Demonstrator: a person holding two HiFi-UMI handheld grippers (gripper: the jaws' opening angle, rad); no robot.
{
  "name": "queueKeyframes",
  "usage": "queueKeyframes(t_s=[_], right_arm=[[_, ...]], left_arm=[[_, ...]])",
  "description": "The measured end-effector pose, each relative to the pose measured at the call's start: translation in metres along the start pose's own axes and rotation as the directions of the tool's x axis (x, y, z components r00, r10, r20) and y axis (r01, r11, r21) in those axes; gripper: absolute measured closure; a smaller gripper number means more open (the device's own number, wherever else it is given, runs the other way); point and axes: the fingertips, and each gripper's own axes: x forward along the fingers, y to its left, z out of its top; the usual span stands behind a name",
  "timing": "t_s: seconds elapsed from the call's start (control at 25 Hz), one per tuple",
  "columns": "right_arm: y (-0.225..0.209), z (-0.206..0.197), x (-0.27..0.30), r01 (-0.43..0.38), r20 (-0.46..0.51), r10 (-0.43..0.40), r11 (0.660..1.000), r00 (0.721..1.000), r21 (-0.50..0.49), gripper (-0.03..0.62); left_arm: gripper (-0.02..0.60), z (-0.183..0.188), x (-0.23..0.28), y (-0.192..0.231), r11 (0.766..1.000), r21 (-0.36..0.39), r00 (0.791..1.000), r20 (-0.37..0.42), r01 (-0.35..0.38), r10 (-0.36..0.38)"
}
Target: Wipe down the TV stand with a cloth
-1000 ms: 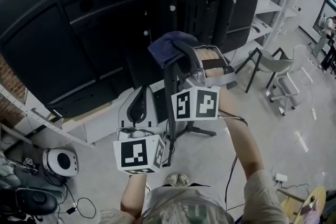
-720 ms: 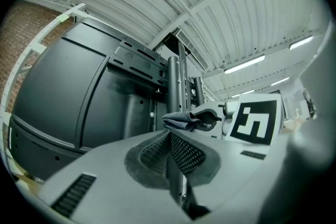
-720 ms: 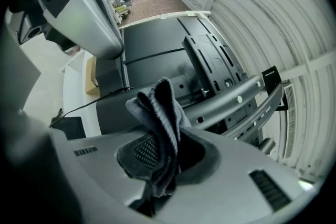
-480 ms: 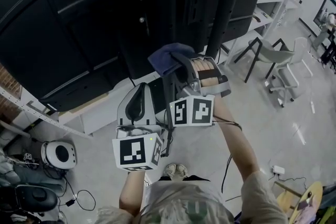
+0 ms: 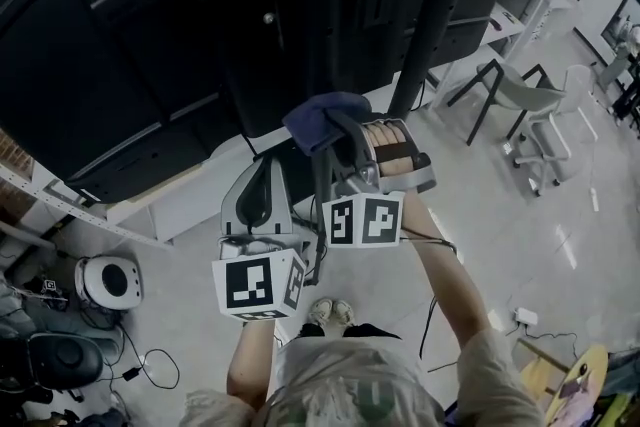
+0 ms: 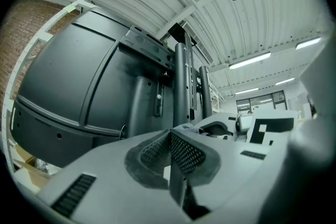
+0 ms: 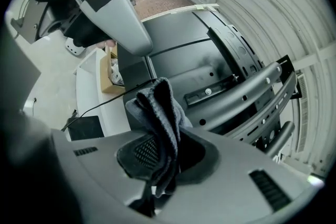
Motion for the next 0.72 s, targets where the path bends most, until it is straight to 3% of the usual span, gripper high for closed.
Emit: queueKeyframes(t_s=[0.2,0.72], right_arm=[[0.026,-0.009,0.0,-0.051,-0.009,0.051,0.999,0.999,-0.001,0.537],[0.083,-0.032,0.004,-0.102,-0.031,0.104,0.994,0.994,0.045,0.537]], left_arm=[[0.566,-0.006,-0.001,-0.004,1.0,-0.008,1.0,0.015,0.02,-0.02],[0.566,-0.046,-0.009,0.001,1.0,-0.012,0.997,-0.071,-0.002,0.001]])
